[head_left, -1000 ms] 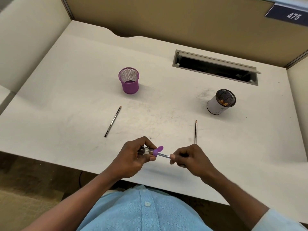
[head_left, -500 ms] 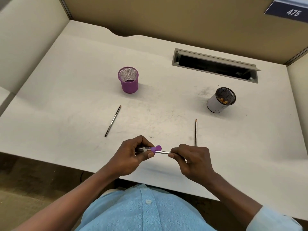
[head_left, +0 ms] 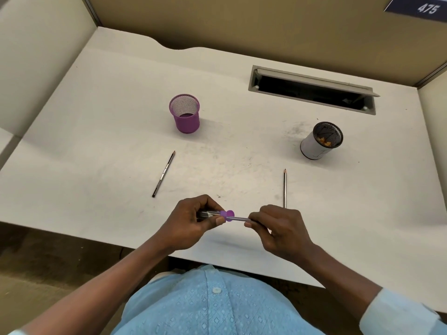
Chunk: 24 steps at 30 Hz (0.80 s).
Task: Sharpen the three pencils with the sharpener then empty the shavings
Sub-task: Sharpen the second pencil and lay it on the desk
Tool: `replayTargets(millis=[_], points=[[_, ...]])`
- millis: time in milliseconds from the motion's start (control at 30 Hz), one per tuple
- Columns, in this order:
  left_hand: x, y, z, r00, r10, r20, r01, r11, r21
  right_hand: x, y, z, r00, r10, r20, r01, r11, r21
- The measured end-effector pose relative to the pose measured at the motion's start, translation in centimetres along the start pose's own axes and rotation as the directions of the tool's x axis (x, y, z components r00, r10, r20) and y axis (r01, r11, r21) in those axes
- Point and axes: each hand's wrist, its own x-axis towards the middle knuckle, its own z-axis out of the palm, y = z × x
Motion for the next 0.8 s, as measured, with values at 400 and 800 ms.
replayTargets(millis=[400,800], points=[[-0.5,-0.1,-1.1,0.999,0.050,0.011,-0.051,0.996,0.075,1.7,-0.6,-0.5,0.676,0.465,0.572,-0.732,0.518,0.443],[-0.7,-0.1,-1.2,0.995,0.089,0.041,-0.092,0.994,0.064,2.9,-0.3,-1.1,0.389,0.393,0.833,-0.921,0.133,0.367]])
